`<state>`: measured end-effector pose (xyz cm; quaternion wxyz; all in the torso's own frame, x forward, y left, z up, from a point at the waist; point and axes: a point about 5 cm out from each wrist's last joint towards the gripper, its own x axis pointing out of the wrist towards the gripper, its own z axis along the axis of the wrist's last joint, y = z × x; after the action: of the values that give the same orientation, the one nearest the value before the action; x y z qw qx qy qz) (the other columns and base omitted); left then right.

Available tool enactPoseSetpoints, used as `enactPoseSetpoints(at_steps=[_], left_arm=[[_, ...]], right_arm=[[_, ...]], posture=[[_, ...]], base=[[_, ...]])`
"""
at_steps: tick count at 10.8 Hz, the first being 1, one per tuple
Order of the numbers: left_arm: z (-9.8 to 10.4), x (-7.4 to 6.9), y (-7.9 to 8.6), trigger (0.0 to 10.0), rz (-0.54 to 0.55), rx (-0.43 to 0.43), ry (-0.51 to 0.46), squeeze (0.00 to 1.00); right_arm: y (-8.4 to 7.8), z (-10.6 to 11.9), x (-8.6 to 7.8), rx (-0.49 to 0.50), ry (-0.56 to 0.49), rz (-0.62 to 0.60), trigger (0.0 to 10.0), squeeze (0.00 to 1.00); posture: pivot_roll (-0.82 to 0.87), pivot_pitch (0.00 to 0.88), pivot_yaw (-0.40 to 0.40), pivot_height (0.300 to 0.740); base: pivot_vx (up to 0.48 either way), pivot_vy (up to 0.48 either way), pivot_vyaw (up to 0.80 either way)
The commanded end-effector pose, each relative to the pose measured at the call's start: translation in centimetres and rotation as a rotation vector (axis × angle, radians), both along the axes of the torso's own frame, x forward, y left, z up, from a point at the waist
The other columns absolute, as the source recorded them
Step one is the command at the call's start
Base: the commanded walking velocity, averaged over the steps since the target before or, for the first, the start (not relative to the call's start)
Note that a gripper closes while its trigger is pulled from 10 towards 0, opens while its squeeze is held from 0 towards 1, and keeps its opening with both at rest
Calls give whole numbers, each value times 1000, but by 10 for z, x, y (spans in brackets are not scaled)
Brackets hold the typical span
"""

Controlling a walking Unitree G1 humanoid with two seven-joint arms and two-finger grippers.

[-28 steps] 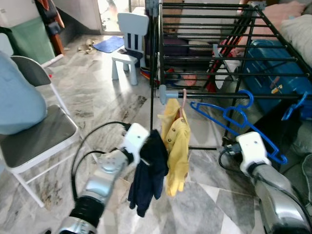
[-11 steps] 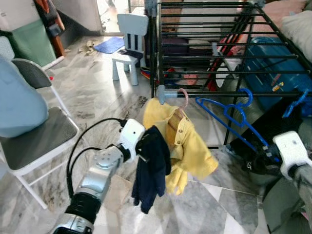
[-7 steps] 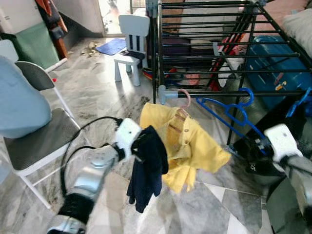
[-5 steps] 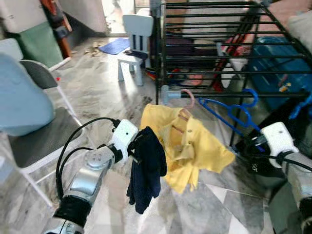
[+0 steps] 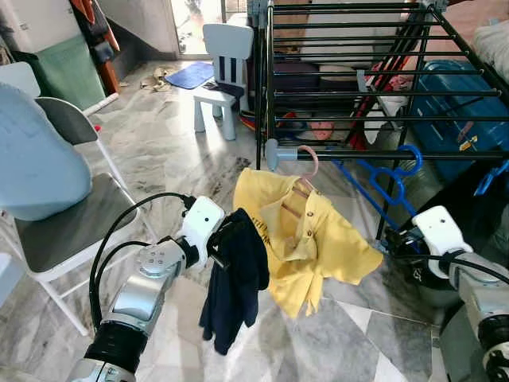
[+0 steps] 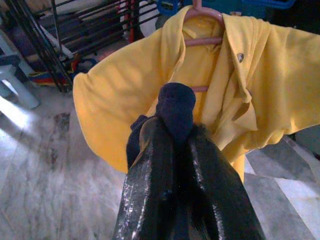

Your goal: Hang hanger

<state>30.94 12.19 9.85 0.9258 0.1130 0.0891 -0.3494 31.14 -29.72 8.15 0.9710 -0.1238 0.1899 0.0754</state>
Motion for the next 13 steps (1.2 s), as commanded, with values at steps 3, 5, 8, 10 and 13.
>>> enactPoseSetpoints(at_steps=[3, 5, 8, 10, 13], left_arm=[[7, 1, -1, 10000, 0, 1, -26, 0], [6, 1, -3, 10000, -3, -2, -24, 0], [6, 1, -6, 10000, -8, -5, -25, 0], [6, 2, -9, 10000, -13, -7, -25, 0], [5, 3, -11, 10000, -16, -6, -22, 0]], right_arm=[[2, 0, 3, -6, -8, 12, 0, 0], [-3, 1, 3, -14, -20, -18, 0, 0], [-4, 2, 4, -17, -28, -32, 0, 0], [-7, 3, 3, -21, -32, -40, 0, 0], [-10, 10, 6, -27, -73, -53, 0, 0]], posture=[[120, 0, 40, 740], [120, 0, 38, 740], [115, 0, 42, 740], [111, 0, 43, 740], [104, 0, 43, 740]], base=[[0, 0, 0], [0, 0, 0], [0, 0, 0], [0, 0, 0], [0, 0, 0]])
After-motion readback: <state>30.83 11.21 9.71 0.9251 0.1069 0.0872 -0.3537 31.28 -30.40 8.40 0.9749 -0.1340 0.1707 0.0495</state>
